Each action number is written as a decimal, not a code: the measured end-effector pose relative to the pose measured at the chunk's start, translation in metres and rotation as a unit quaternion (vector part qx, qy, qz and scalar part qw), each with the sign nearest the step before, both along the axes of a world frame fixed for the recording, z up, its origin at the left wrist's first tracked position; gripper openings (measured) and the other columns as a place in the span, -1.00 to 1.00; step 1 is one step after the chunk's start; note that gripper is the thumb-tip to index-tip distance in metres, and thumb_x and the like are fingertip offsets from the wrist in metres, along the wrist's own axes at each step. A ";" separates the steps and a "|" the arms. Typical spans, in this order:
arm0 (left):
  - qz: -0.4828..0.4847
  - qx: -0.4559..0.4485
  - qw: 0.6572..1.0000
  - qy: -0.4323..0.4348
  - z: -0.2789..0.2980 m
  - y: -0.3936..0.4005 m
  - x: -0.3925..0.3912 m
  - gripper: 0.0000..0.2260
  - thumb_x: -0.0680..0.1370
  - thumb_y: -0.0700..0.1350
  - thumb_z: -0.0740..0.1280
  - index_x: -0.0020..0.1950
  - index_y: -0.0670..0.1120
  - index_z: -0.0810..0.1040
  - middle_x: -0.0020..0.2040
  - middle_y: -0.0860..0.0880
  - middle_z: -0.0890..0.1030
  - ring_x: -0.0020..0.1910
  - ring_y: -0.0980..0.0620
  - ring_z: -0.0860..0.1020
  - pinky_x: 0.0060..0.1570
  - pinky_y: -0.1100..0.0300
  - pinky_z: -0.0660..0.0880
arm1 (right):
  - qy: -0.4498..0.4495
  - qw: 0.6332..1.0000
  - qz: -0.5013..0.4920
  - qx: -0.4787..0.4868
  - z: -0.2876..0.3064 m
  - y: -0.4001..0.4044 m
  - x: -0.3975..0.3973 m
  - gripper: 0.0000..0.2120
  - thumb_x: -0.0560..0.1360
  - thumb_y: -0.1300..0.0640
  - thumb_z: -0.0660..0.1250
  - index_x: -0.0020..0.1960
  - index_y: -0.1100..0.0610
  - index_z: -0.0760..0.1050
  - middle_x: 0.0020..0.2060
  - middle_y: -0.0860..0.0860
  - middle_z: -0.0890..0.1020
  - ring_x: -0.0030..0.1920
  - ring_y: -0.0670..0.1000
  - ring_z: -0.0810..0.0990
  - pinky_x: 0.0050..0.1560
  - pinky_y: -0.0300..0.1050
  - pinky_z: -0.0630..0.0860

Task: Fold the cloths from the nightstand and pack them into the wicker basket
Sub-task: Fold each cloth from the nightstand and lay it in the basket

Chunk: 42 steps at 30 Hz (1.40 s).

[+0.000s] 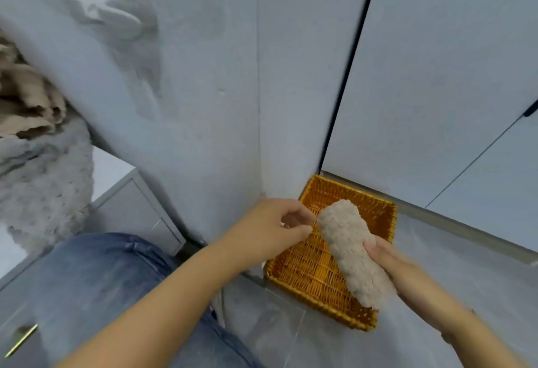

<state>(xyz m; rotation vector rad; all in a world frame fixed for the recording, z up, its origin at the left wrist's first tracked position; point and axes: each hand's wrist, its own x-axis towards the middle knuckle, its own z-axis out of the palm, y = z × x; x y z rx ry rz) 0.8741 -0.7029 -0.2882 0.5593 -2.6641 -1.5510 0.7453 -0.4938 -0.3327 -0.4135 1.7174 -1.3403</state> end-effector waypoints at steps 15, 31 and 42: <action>-0.198 -0.262 0.912 -0.246 -0.209 0.008 -0.077 -0.54 0.58 -0.19 0.19 0.50 -0.08 0.28 0.53 -0.09 0.22 0.49 -0.09 0.19 0.42 0.02 0.24 | -0.182 0.958 -0.201 0.091 -0.246 -0.071 -0.059 -0.58 0.65 0.10 0.19 0.45 0.15 0.19 0.31 0.13 0.48 0.15 0.08 0.54 0.08 -0.04 0.54; -0.016 -0.148 0.958 -0.244 -0.278 0.001 -0.060 -0.32 0.60 -0.14 0.25 0.60 -0.04 -0.07 0.59 -0.05 -0.23 0.57 -0.01 -0.18 0.44 0.29 -0.18 | -0.142 0.970 -0.119 0.158 -0.335 -0.132 -0.030 -0.41 0.64 0.21 0.14 0.56 0.14 -0.09 0.47 0.15 0.25 0.46 0.18 0.28 0.45 0.04 0.27; -0.024 -0.140 0.963 -0.228 -0.277 -0.001 -0.058 -0.39 0.60 -0.18 0.25 0.59 -0.02 0.04 0.60 -0.04 -0.19 0.58 0.01 -0.15 0.48 0.25 -0.06 | 0.130 0.949 0.113 0.265 -0.345 -0.120 -0.026 -0.01 0.48 -0.05 0.41 0.57 -0.01 -0.27 0.43 0.19 0.15 0.30 0.20 0.42 0.29 0.00 0.42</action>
